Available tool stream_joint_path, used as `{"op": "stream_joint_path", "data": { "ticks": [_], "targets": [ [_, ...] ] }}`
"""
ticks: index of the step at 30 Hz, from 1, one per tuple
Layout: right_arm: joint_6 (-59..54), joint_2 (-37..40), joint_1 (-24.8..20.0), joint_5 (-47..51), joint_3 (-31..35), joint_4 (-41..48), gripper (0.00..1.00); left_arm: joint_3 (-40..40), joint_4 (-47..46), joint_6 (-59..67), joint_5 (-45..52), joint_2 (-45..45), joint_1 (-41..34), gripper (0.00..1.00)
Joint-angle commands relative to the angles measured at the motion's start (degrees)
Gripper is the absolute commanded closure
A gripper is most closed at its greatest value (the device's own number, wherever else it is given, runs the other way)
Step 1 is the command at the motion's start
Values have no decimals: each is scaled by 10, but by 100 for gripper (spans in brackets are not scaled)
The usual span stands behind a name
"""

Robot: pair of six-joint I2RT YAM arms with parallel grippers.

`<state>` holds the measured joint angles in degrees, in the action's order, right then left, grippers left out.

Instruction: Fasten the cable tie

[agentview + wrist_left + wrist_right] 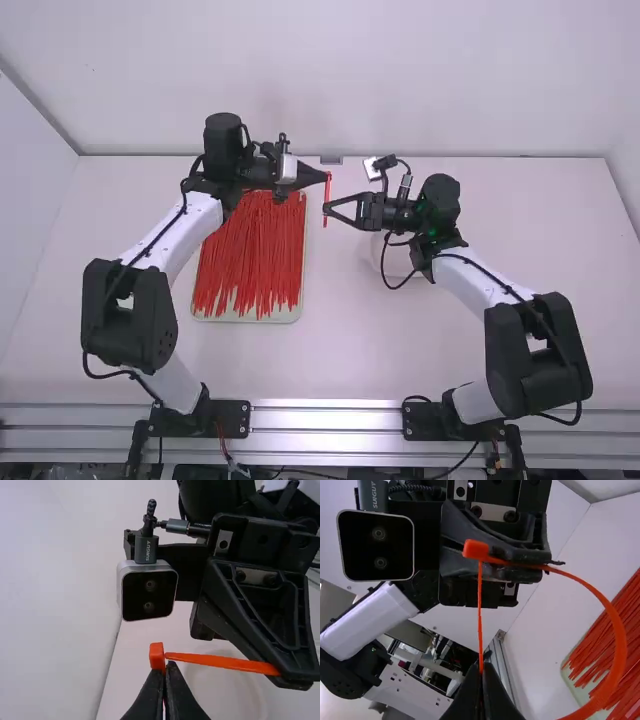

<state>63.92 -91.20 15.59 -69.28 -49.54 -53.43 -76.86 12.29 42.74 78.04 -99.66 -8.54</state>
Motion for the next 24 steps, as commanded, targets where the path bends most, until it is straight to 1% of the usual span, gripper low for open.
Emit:
{"op": "stream_joint_path", "data": {
  "ticks": [1, 12, 24],
  "targets": [
    [-3, -2, 1, 3, -14, -4, 100, 4, 0, 5, 25, -2, -2, 98],
    [-6, -2, 1, 4, -14, -4, 100, 4, 0, 4, 40, -3, 2, 98],
    [22, -2, 1, 16, -14, -8, 100, 4, -9, 6, 42, -3, -5, 98]
  ]
}}
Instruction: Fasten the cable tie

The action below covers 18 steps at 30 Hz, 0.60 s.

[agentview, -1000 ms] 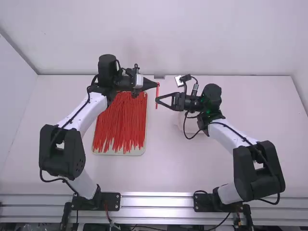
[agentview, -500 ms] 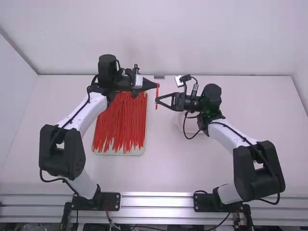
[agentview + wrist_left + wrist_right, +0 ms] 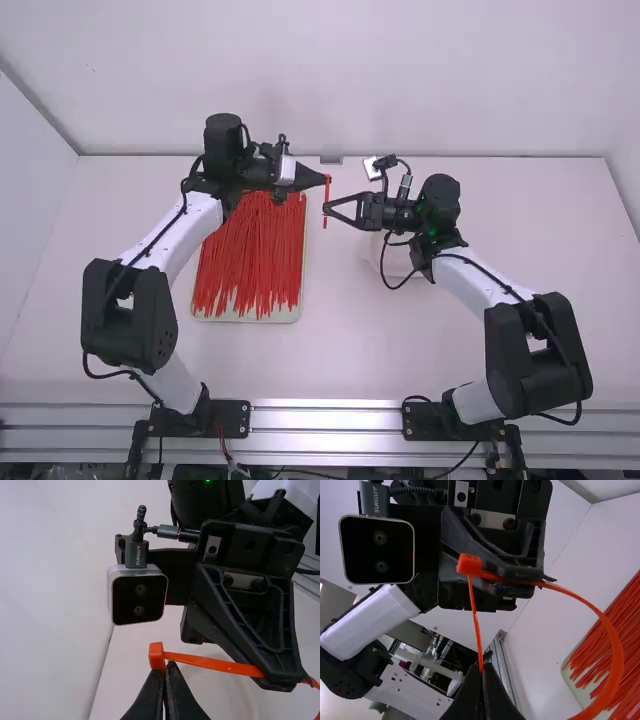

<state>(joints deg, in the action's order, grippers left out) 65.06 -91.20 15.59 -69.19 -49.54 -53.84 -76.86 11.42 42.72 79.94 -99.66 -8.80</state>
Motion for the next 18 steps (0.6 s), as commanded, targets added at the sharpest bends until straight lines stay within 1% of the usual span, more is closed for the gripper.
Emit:
{"op": "stream_joint_path", "data": {
  "ticks": [1, 4, 7, 18],
  "targets": [
    [18, -2, 1, 18, -14, -4, 100, 4, 0, 7, 32, -3, -2, 98],
    [30, -2, 1, 17, -14, -4, 100, 4, -5, 30, 52, -3, -2, 98],
    [42, -2, 1, 18, -15, -4, 100, 4, -14, 47, 51, -3, -2, 98],
    [57, -2, -3, 18, -46, 2, 100, 4, -19, 49, 51, -3, -2, 98]
  ]
}}
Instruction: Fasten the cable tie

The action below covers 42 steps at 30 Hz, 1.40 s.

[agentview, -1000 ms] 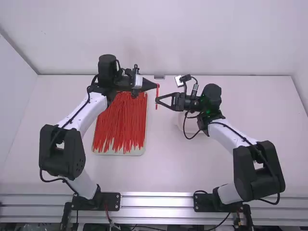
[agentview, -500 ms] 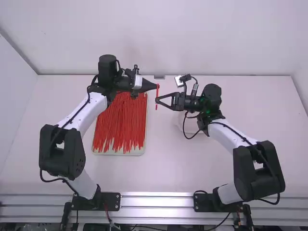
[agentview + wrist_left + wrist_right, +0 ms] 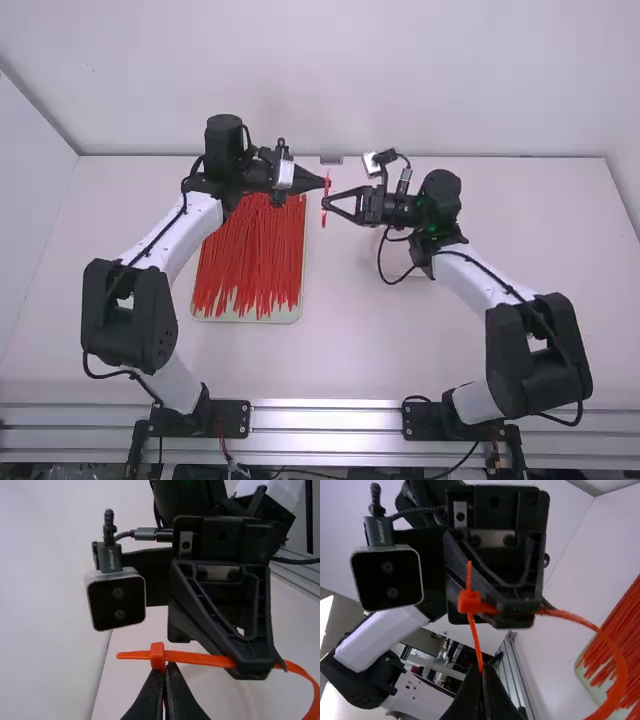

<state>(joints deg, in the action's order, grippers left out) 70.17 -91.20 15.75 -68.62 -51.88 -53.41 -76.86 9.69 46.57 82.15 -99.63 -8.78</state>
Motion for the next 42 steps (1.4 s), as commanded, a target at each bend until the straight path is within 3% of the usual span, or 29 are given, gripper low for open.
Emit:
{"op": "stream_joint_path", "data": {
  "ticks": [1, 36, 39, 40, 41, 42],
  "targets": [
    [5, -2, -9, 13, -22, -3, 100, 4, -1, 11, 30, -3, -2, 98],
    [-8, -2, -37, 81, -22, 11, 100, 4, -60, 58, 69, -4, -25, 98],
    [-17, -2, -37, 70, -22, 11, 90, 4, -47, 46, 74, -4, -24, 98],
    [-12, -2, -37, 68, -22, 11, 77, 4, -35, 26, 74, -4, -23, 98],
    [-9, -2, -37, 63, -22, 11, 57, 4, -19, 5, 74, -4, -19, 98],
    [-10, -2, -37, 54, -22, 11, 54, 4, 1, -23, 74, -4, -19, 98]
  ]
}}
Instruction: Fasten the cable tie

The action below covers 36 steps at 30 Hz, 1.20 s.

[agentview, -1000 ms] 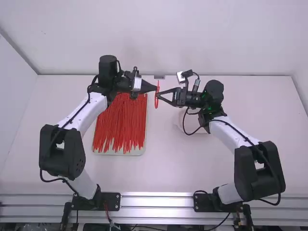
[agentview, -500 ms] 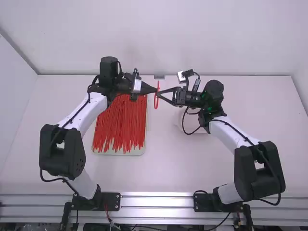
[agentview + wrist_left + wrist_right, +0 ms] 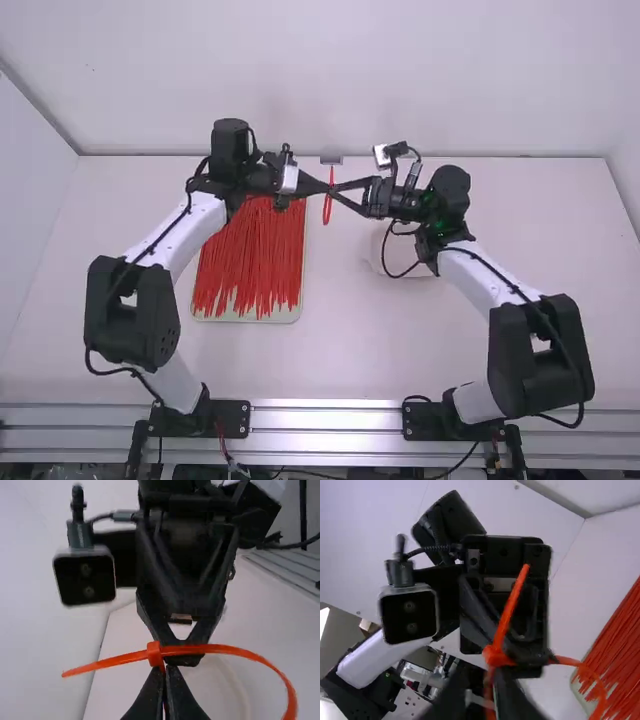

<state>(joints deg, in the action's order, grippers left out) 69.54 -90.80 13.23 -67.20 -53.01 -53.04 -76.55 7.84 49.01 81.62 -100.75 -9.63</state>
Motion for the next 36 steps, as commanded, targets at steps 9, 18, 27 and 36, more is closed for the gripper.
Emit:
{"op": "stream_joint_path", "data": {
  "ticks": [9, 18, 27, 36],
  "targets": [
    [-5, -6, -21, 1, -10, 7, 43, 1, 45, -94, 83, 7, -16, 98],
    [-3, -6, -47, -16, -10, 7, 42, 1, 46, -124, 83, 7, -31, 98],
    [12, -6, -45, -23, -10, 7, 59, 1, 48, -123, 75, 7, -56, 98],
    [25, -5, -46, -39, -10, 7, 100, 1, 47, -124, 73, 7, -52, 98]
  ]
}}
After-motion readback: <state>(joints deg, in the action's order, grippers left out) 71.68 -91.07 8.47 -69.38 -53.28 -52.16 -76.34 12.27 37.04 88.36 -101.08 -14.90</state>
